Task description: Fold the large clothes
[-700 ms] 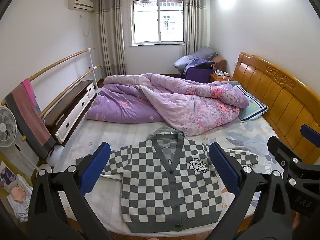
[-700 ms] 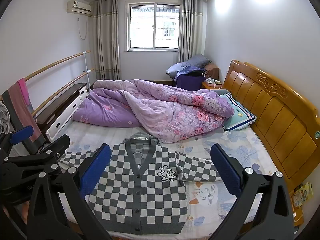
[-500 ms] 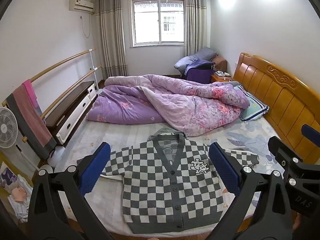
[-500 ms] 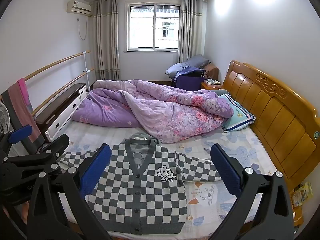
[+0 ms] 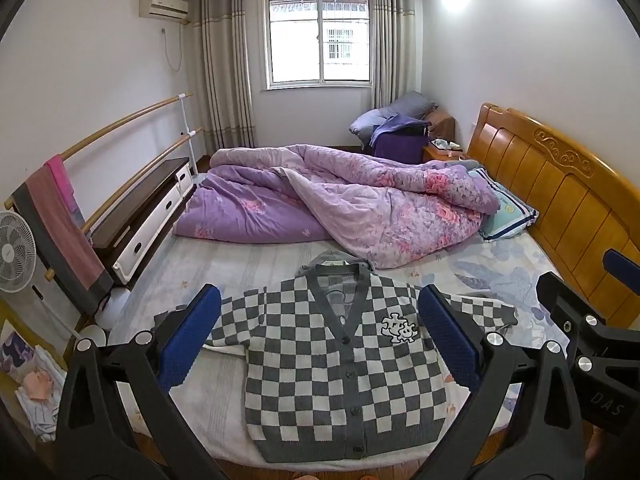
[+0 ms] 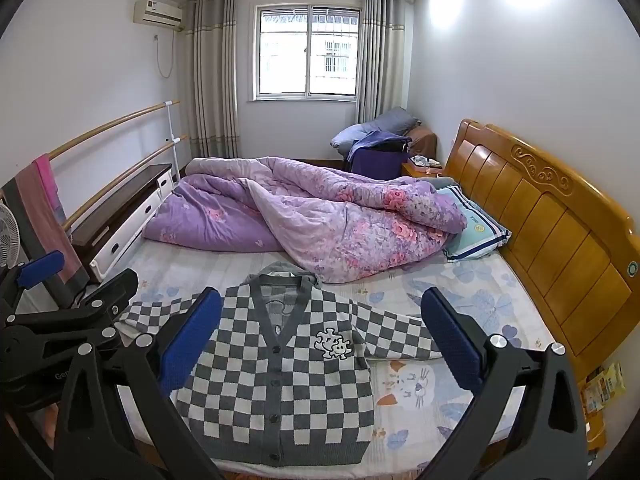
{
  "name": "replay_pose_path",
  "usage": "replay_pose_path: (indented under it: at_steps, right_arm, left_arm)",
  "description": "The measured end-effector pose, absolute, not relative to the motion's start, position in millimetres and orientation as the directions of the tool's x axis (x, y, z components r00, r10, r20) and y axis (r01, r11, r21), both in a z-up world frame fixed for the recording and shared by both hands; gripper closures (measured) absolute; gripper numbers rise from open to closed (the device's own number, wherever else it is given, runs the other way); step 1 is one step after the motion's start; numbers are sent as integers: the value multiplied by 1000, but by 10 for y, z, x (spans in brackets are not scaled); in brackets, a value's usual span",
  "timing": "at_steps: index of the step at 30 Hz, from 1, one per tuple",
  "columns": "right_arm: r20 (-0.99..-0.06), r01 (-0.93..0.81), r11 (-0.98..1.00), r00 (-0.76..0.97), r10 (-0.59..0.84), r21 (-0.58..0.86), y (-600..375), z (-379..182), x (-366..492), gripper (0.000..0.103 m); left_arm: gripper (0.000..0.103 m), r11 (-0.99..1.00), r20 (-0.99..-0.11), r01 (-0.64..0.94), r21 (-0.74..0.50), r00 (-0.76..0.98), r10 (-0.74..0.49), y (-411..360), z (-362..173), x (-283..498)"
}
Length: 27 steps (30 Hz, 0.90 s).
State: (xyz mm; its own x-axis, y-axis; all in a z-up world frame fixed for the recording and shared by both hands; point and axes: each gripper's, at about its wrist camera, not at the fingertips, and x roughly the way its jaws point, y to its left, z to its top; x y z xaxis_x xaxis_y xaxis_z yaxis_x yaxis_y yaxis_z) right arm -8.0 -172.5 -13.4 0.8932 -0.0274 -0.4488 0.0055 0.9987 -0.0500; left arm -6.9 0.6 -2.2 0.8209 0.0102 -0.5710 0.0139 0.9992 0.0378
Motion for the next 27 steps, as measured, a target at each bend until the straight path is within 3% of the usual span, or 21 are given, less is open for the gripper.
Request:
replay_pose_path:
  at_steps: [27]
  right_arm:
    - [-460, -2, 999, 888, -15, -35, -1622, -257, -77, 7]
  left_arm:
    - [5, 999, -575, 1, 40, 818, 22, 134, -222, -228]
